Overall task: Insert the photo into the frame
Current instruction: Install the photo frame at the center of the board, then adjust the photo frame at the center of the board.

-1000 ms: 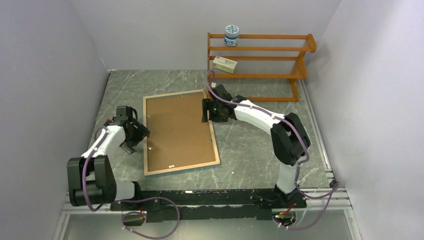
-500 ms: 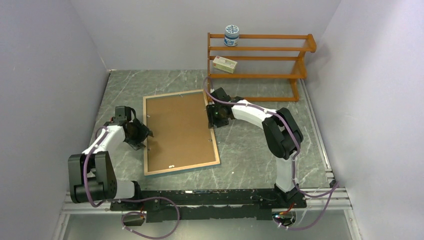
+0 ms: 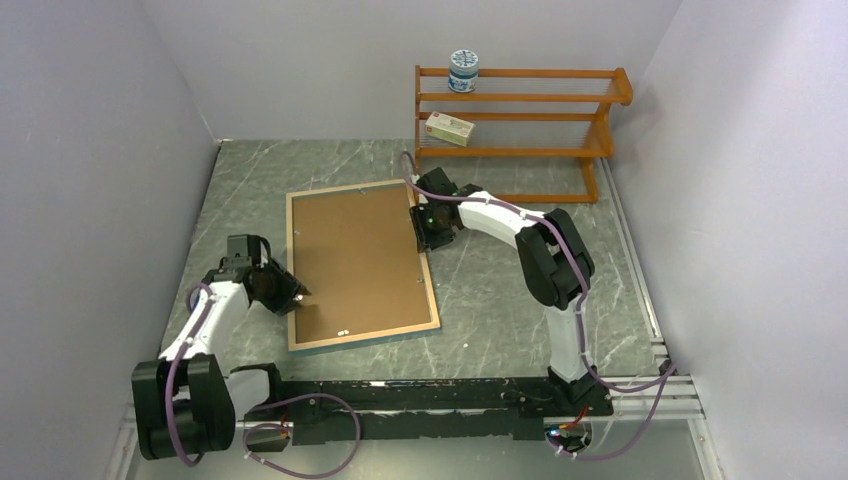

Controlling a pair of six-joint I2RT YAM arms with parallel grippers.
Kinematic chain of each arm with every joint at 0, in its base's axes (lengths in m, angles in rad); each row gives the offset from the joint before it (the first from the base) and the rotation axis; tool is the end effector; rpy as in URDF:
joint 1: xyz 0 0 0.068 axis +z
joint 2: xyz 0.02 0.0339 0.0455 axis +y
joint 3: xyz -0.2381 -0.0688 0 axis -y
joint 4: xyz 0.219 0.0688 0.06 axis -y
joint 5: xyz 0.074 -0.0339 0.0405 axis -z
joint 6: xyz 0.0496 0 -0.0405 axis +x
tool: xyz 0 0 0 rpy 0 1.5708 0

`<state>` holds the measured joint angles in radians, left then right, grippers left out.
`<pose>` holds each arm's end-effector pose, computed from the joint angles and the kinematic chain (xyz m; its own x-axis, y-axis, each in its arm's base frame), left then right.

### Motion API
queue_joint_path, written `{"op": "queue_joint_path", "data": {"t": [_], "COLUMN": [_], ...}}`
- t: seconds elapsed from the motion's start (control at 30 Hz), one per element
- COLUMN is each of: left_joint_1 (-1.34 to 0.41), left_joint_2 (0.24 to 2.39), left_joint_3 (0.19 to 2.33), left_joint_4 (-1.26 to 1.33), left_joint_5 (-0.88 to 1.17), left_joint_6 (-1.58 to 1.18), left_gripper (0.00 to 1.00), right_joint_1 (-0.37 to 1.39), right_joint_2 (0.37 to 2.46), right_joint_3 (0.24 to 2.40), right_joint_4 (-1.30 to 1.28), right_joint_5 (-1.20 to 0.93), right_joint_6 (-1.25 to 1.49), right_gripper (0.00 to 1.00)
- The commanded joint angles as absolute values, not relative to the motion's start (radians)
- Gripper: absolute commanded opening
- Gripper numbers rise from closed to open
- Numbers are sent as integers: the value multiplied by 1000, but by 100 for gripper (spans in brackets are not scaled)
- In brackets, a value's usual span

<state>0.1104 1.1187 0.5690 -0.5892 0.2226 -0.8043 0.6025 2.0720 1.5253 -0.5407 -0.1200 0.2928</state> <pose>0.1854 0.0095 0.1533 -0.6148 -0.7750 -0.1459 -0.6610 0.6074 -0.4406 0.3344 0.2372 0.1506 -0.8741 -0.2534 -0.4144 -0.3720 0.8978 0.2356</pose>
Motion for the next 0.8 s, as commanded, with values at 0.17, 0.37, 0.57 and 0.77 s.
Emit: {"op": "queue_joint_path", "data": {"t": [0.17,0.37,0.57,0.77], "left_joint_1": [112,111,112,114], "left_joint_2": [1233,1617,2006,2293], "left_joint_3": [852,1223,1657,2010], "left_joint_4": [-511,-403,-409,-474], "left_joint_5": [216,332,323,358], "left_joint_6": [-732,-584,-456,-396], "left_gripper": [63,71,73,75], "right_joint_1": [610,674,849,926], "right_joint_2": [1852,1607,1489,1491], "right_joint_3": [1376,1079,922,804], "right_joint_4": [-473,-279,-276,-220], "right_joint_5": [-192,-412,-420,-439], "right_joint_6": [365,478,466,532], "right_gripper": [50,53,55,55]}}
